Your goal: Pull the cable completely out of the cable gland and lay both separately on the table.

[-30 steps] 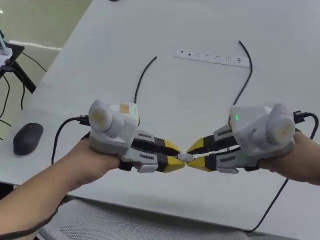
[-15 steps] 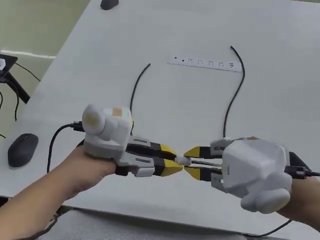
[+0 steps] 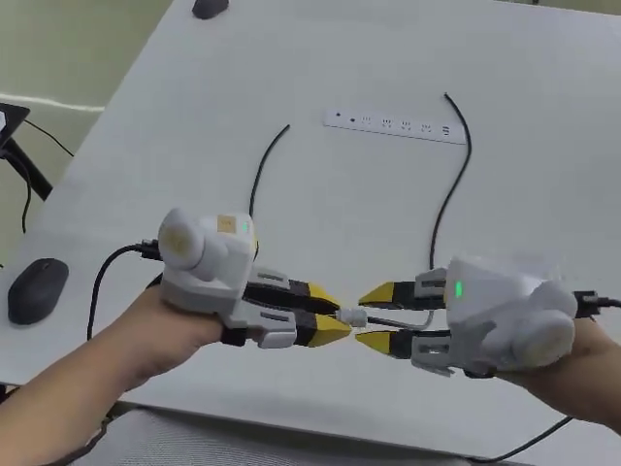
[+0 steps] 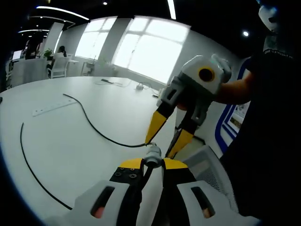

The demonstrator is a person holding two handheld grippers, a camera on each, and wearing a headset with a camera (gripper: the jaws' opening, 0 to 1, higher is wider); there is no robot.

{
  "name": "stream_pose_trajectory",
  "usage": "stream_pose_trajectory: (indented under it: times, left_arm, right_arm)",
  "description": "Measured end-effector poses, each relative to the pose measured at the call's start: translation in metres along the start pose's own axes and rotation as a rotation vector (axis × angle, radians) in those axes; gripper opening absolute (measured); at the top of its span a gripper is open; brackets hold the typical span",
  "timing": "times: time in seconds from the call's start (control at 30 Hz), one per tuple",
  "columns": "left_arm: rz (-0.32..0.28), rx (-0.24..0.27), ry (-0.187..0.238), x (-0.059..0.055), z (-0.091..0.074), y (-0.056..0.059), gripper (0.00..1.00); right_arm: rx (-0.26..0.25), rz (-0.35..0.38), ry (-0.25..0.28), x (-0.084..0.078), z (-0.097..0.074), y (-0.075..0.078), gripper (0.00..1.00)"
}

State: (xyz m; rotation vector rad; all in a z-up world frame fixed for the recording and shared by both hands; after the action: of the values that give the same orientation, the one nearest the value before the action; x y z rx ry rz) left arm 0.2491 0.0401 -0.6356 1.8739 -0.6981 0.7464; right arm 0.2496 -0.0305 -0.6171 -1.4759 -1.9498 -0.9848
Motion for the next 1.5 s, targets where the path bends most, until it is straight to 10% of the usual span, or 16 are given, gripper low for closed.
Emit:
stream_pose_trajectory:
  times: [0.33, 0.37, 0.6, 1.2, 1.5]
  left_arm:
    - [0.101, -0.006, -0.016, -0.002, -0.003, 0.005, 0.15]
    - [0.102, -0.007, -0.016, -0.002, -0.003, 0.005, 0.15]
    - [0.107, -0.006, -0.024, -0.001, -0.001, 0.005, 0.15]
    - [0.097, -0.006, -0.023, 0.0, 0.0, 0.006, 0.15]
    - [0.062, -0.008, -0.026, -0.003, 0.001, 0.007, 0.15]
  right_arm:
    - [0.215, 0.454, 0.178, 0.001, -0.008, 0.022, 0.16]
    - [0.306, 0.559, 0.201, 0.003, -0.008, 0.018, 0.18]
    - [0.426, 0.631, 0.203, -0.003, 0.005, 0.012, 0.19]
    - [0.435, 0.563, 0.156, -0.004, 0.01, 0.003, 0.09]
    - [0.347, 0.298, 0.129, -0.001, 0.008, -0.001, 0.08]
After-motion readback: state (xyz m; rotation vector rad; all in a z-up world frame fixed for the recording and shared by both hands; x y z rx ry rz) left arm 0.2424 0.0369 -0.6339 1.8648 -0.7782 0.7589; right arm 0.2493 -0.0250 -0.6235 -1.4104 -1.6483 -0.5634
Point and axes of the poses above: the centre of the closed fingertips' face, and the gripper's own axes: z roughly forward along the fingers, y roughly to its right, x roughly out of its top, the point moved 4 cm from there along -z, roughly backward along the fingers, and after that the axes turned 13 degrees about -z, right-handed, at the moved point
